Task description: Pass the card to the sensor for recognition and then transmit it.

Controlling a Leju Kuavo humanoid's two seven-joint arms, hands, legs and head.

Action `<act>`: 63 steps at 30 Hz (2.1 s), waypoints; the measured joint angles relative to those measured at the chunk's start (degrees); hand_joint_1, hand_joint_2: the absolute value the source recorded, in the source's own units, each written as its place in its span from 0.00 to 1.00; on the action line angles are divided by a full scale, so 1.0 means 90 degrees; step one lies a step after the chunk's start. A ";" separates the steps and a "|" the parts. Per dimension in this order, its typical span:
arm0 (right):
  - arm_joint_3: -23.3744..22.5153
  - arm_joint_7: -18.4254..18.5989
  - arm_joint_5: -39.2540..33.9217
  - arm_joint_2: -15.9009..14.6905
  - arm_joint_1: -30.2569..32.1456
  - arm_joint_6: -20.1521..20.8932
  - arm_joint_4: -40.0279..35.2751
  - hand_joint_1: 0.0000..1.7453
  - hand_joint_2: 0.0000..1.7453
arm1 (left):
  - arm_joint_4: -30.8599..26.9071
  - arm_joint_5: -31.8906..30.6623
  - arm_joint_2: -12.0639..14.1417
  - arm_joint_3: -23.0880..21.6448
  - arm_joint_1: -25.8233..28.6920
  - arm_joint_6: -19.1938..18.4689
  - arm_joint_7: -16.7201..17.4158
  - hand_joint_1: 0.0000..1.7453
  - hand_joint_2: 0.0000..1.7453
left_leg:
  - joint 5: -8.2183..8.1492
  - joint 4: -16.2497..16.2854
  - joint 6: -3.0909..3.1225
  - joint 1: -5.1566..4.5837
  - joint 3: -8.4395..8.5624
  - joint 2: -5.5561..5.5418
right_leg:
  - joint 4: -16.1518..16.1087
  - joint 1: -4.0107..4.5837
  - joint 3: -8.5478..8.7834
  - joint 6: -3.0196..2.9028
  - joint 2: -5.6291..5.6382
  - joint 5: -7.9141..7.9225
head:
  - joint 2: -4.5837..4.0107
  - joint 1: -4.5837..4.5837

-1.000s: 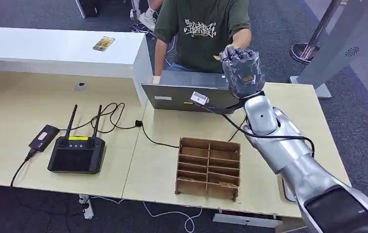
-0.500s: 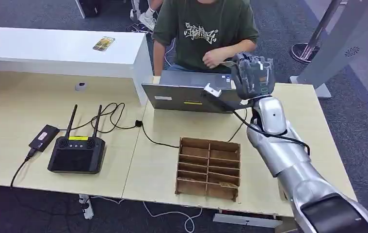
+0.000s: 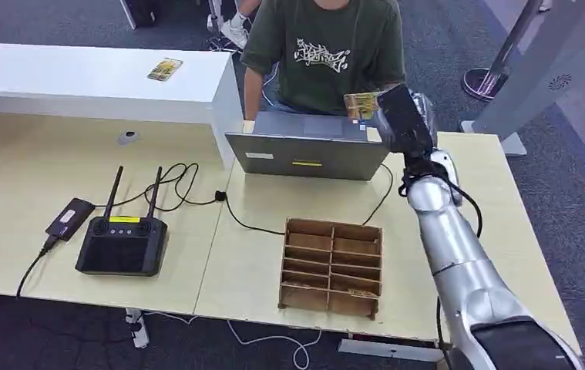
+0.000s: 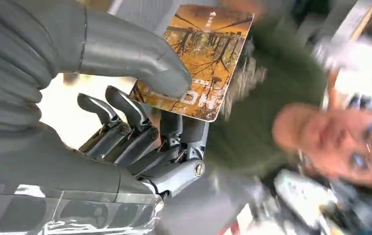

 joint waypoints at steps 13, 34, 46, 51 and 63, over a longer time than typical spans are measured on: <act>-0.0192 0.0189 -0.1922 -0.0085 -0.0725 0.0711 0.0942 1.00 1.00 | 0.0000 0.0029 0.0039 0.0061 0.0010 -0.0022 -0.0017 0.00 0.00 | 0.0001 0.0002 0.0000 0.0000 0.0001 0.0001 | 0.0000 0.0000 -0.0002 -0.0002 0.0001 0.0002 | 0.0000 0.0000; -0.0523 -0.0418 -0.2762 -0.1015 0.0094 0.0504 0.1040 1.00 1.00 | -0.0002 0.0056 0.0039 0.0233 0.0061 0.0005 -0.0151 0.00 0.00 | -0.0002 0.0005 0.0002 -0.0001 -0.0003 0.0001 | -0.0004 -0.0001 -0.0004 -0.0001 0.0001 0.0002 | 0.0000 0.0000; -0.0839 -0.0566 -0.3090 -0.1588 0.0968 0.0752 0.0394 1.00 1.00 | -0.0002 0.0075 -0.0007 0.0459 0.0105 0.0024 -0.0294 0.00 0.00 | -0.0002 0.0006 0.0003 0.0000 -0.0004 -0.0018 | -0.0006 0.0000 -0.0002 0.0001 -0.0013 0.0001 | 0.0000 -0.0002; -0.1028 -0.0576 -0.3131 -0.1872 0.1510 0.0820 0.0097 1.00 1.00 | -0.0002 0.0075 -0.0012 0.0595 0.0117 0.0027 -0.0330 0.00 0.00 | -0.0005 0.0006 0.0005 -0.0001 -0.0008 -0.0016 | -0.0007 -0.0001 -0.0004 0.0002 -0.0012 0.0000 | 0.0000 -0.0002; -0.1327 -0.0430 -0.3265 -0.2368 0.2190 0.1051 -0.0206 1.00 1.00 | -0.0002 0.0075 -0.0015 0.0838 0.0162 0.0022 -0.0415 0.00 0.00 | -0.0004 0.0006 0.0006 -0.0001 -0.0007 -0.0019 | -0.0007 -0.0001 -0.0003 0.0002 -0.0013 0.0000 | 0.0000 -0.0002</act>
